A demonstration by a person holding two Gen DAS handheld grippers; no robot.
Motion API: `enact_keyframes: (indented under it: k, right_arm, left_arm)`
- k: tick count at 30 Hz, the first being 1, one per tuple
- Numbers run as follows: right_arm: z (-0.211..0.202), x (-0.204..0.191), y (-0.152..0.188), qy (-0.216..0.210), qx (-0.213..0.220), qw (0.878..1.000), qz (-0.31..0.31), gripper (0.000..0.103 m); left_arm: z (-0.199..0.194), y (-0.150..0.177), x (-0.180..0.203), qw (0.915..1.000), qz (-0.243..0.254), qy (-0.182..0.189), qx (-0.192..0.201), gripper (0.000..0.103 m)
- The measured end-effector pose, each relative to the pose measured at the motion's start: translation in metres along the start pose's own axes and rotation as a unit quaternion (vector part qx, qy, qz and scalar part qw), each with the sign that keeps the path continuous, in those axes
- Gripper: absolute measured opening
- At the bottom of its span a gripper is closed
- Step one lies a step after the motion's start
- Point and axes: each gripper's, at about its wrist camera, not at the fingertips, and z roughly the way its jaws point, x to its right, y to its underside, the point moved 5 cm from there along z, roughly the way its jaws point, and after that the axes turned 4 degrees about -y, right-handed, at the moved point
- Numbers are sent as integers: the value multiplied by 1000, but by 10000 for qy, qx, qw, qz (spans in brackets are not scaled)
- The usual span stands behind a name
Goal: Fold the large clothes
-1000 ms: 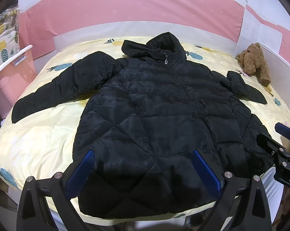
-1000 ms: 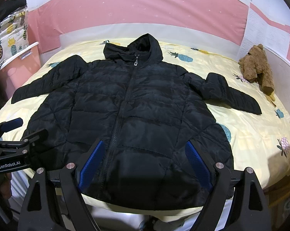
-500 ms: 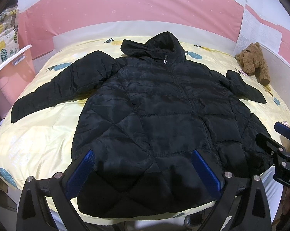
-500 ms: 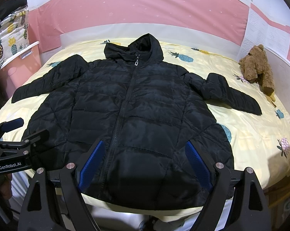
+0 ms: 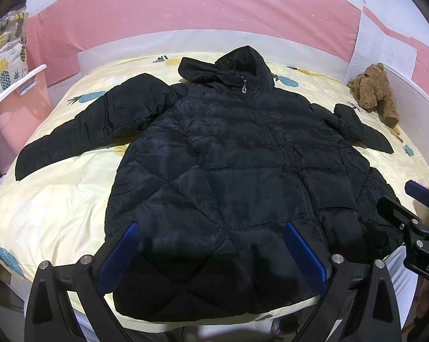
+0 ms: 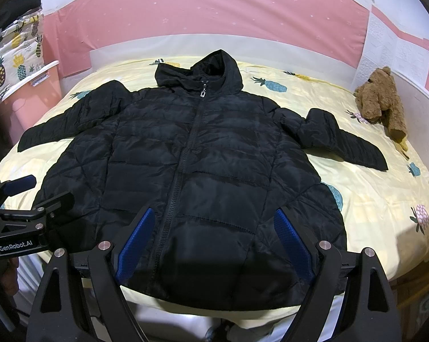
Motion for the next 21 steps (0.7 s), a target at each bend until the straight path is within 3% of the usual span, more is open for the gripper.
enact_keyframes:
  k: [21]
  right_arm:
    - [4, -2, 0, -10, -36, 10000, 0, 86]
  left_arm:
    - [2, 8, 4, 10000, -7, 13, -58, 102]
